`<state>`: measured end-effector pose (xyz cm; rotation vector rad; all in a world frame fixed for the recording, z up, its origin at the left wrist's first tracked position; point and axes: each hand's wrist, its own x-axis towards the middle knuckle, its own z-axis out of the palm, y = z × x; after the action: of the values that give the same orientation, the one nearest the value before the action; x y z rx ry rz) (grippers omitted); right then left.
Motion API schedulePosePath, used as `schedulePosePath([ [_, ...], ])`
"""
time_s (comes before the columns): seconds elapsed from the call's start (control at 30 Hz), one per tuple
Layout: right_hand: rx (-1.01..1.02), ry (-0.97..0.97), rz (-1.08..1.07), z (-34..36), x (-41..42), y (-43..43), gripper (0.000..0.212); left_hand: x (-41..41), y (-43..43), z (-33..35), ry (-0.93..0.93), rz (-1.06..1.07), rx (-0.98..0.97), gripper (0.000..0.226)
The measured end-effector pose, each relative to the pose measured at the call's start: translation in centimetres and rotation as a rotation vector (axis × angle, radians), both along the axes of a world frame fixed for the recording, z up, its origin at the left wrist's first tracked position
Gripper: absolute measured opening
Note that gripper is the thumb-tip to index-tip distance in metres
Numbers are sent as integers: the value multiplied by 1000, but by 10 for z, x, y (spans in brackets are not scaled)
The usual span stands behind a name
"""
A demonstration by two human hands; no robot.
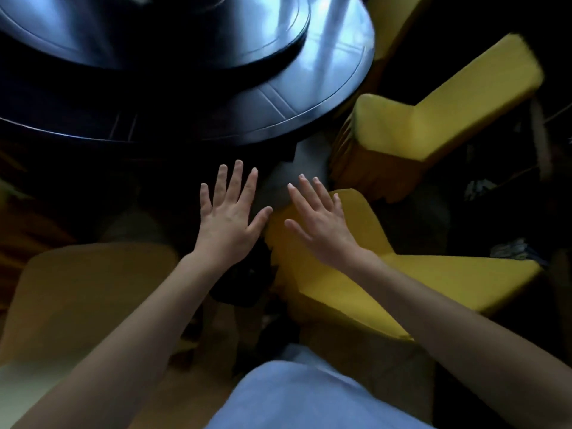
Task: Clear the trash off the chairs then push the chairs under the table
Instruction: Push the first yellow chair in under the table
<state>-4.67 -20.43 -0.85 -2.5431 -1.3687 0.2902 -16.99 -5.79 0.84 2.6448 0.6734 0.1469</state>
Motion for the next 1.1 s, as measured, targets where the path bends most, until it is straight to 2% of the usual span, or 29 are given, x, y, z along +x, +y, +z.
schedulePosePath([
  [0.13, 45, -115, -50, 23, -15, -27, 63, -5, -20, 32, -80, -46, 59, 68],
  [0.33, 164, -149, -178, 52, -17, -85, 62, 17, -76, 68, -177, -209, 94, 71],
  [0.53, 196, -200, -282, 64, 5, -151, 63, 47, -137, 83, -229, -294, 128, 72],
  [0.7, 212, -156, -322, 48, 32, -203, 64, 73, -193, 63, -203, -335, 130, 71],
  [0.93, 125, -79, -336, 6, 85, -310, 70, 116, -286, 3, -87, -284, -50, 68],
  [1.1, -100, -86, -285, -32, 137, -384, 63, 120, -327, -40, -106, -282, -235, 74],
])
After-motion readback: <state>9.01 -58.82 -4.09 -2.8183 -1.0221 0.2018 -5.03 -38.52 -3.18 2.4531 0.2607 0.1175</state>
